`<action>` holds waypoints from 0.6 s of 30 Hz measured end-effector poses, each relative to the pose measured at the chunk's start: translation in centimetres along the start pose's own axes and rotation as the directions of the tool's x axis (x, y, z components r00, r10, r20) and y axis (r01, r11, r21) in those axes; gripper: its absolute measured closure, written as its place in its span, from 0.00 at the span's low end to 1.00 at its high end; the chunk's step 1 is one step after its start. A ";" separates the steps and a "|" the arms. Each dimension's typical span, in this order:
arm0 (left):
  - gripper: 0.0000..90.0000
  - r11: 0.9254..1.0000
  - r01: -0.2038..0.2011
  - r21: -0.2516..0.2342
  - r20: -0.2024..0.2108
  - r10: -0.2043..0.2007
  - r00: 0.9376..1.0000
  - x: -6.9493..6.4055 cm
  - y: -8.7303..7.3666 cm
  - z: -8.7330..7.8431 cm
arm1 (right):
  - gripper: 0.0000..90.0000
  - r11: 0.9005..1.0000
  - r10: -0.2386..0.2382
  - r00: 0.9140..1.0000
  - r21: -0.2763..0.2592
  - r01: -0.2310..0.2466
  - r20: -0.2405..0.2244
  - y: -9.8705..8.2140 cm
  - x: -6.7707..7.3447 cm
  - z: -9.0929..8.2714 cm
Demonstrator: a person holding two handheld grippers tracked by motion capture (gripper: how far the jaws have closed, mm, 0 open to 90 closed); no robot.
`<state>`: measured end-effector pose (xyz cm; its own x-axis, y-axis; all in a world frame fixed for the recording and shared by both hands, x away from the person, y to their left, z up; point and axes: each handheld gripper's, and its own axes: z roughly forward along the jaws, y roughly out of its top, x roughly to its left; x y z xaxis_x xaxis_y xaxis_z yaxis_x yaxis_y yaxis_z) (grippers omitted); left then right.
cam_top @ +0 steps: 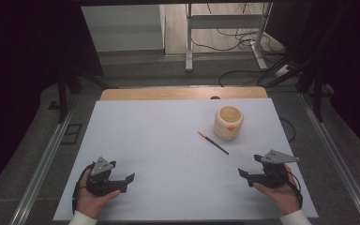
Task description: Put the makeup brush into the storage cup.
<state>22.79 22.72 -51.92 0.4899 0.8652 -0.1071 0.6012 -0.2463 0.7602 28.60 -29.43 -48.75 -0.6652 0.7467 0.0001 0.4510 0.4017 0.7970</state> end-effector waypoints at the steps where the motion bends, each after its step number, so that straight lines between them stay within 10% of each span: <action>1: 0.12 1.000 -0.002 0.000 -0.002 0.002 1.000 -0.1 0.0 0.0 | 0.18 1.000 -0.002 1.000 -0.002 0.002 0.000 0.0 0.0 0.0; 18: 0.13 0.999 -0.036 -0.011 -0.006 0.036 0.999 -0.5 -0.4 -0.6 | 0.18 0.999 -0.012 1.000 0.037 0.012 -0.004 0.8 0.4 -0.1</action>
<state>21.93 22.62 -51.75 0.5073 0.8585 -0.0754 0.5759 -0.2726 0.7707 28.61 -28.85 -48.01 -0.6726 0.7400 -0.0068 0.4649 0.4297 0.7741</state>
